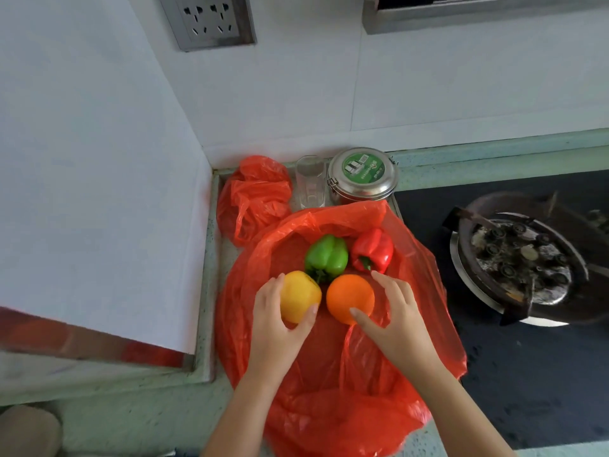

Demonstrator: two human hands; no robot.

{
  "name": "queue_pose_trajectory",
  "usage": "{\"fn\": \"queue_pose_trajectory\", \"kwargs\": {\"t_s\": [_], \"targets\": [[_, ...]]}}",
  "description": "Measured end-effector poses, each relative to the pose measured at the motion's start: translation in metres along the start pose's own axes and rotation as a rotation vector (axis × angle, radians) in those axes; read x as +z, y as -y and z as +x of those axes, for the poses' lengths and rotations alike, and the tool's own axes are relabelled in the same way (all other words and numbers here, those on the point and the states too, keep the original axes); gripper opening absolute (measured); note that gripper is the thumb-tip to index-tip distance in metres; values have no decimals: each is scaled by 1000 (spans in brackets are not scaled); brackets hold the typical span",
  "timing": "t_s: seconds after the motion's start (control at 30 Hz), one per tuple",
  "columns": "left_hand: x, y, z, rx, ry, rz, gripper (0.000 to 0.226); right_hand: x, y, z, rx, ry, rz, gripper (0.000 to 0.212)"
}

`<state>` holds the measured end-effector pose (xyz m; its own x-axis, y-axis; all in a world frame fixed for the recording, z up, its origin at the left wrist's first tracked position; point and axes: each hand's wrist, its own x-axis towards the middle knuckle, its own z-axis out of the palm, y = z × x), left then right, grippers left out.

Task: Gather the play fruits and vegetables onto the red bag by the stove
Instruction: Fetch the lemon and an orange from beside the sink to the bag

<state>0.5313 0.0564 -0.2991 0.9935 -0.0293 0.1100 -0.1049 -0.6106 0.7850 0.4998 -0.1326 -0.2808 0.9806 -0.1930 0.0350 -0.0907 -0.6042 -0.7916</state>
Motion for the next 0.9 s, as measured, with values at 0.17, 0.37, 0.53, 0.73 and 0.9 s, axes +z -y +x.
{"fn": "queue_pose_trajectory", "kwargs": {"t_s": [0.17, 0.37, 0.53, 0.73, 0.9], "targets": [[-12, -13, -22, 115, -9, 64, 63, -12, 11, -23, -52, -30, -95, 55], [-29, -31, -51, 401, -17, 242, 43, -23, 30, -59, -139, -123, -259, 42], [-40, -49, -74, 527, 21, 340, 43, -32, 49, -97, -135, -198, -382, 46], [-55, -65, -104, 609, 66, 299, 43, -37, 71, -148, -94, -285, -490, 45], [-63, -69, -135, 661, 114, 252, 43, -39, 79, -190, -84, -371, -526, 42]]}}
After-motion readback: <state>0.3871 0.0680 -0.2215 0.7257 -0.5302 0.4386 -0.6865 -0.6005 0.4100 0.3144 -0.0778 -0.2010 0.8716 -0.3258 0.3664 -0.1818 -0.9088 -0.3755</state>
